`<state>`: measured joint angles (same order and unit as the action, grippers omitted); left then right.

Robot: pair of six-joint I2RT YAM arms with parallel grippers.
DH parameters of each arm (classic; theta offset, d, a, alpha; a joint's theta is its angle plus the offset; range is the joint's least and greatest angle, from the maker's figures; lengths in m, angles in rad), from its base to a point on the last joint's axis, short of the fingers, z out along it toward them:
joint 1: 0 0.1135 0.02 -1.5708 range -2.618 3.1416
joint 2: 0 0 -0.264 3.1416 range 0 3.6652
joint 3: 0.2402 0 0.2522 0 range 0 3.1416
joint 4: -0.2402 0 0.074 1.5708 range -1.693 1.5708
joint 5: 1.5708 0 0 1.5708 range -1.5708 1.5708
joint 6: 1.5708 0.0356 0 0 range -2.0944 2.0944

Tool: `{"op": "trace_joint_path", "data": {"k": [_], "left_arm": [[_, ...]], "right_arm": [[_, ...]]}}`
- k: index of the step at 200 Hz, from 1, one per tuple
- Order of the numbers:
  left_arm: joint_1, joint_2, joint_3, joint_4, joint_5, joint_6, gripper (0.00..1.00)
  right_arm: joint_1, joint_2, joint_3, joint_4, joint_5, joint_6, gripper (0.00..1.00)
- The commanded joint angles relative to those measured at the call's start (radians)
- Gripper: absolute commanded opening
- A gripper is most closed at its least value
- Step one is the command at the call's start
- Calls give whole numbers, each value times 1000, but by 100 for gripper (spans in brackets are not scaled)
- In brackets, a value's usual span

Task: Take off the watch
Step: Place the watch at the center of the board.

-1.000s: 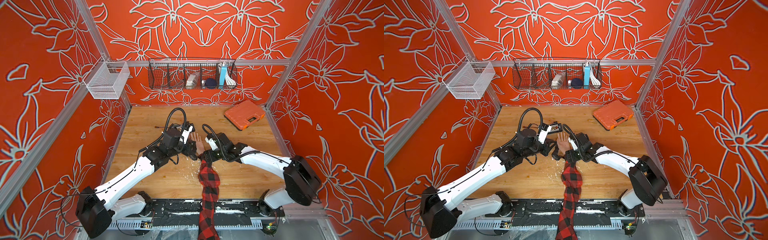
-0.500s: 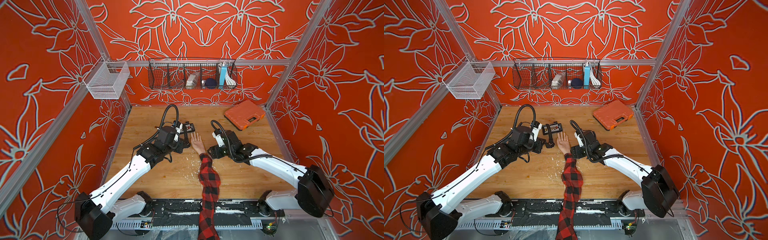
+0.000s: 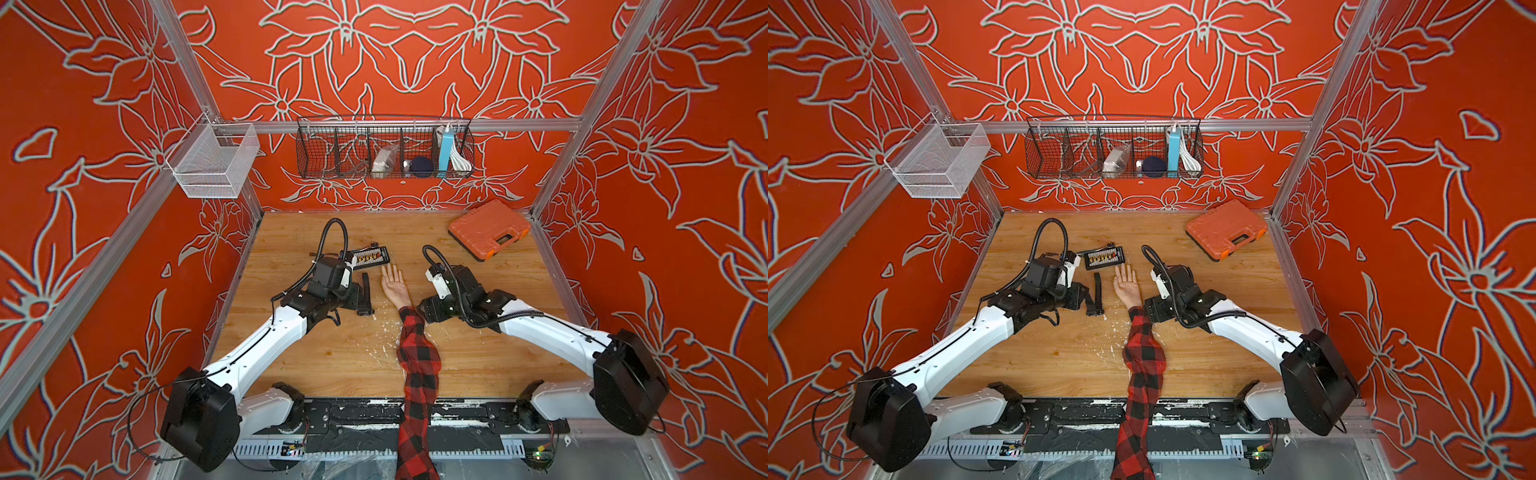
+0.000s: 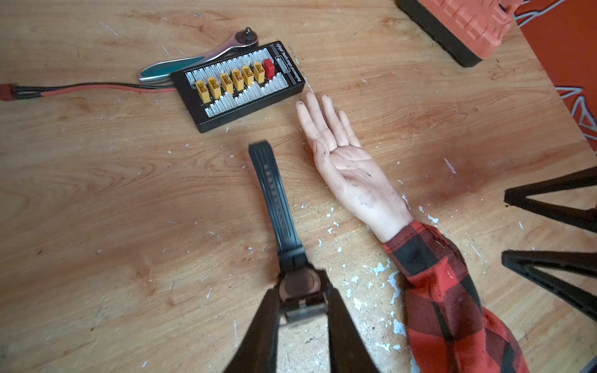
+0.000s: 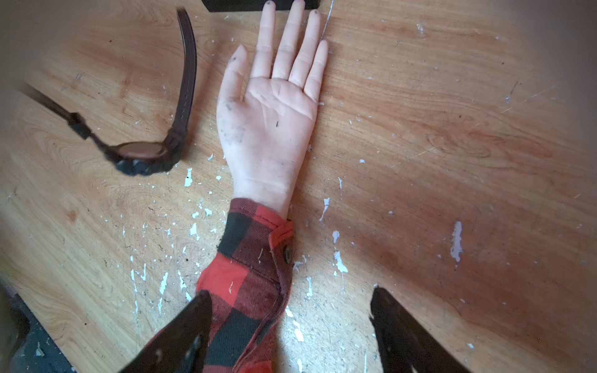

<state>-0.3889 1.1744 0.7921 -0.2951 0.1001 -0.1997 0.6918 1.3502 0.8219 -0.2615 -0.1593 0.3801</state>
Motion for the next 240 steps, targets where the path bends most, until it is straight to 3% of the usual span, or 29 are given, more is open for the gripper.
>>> {"op": "trace_joint_path", "data": {"k": [1, 95, 174, 203, 240], "left_arm": [[11, 9, -25, 82, -23, -11, 24], [170, 88, -134, 187, -122, -92, 34], [351, 326, -6, 171, 116, -176, 39], [351, 260, -15, 166, 94, -194, 46], [309, 108, -22, 73, 79, -201, 46]], "right_arm": [[-11, -23, -11, 9, -20, -7, 80], [-32, -33, -20, 21, -60, -14, 80], [-43, -54, -29, 12, -67, -15, 79], [-44, -69, -31, 3, -59, -20, 79], [-48, -68, -32, 1, -54, -24, 79]]}}
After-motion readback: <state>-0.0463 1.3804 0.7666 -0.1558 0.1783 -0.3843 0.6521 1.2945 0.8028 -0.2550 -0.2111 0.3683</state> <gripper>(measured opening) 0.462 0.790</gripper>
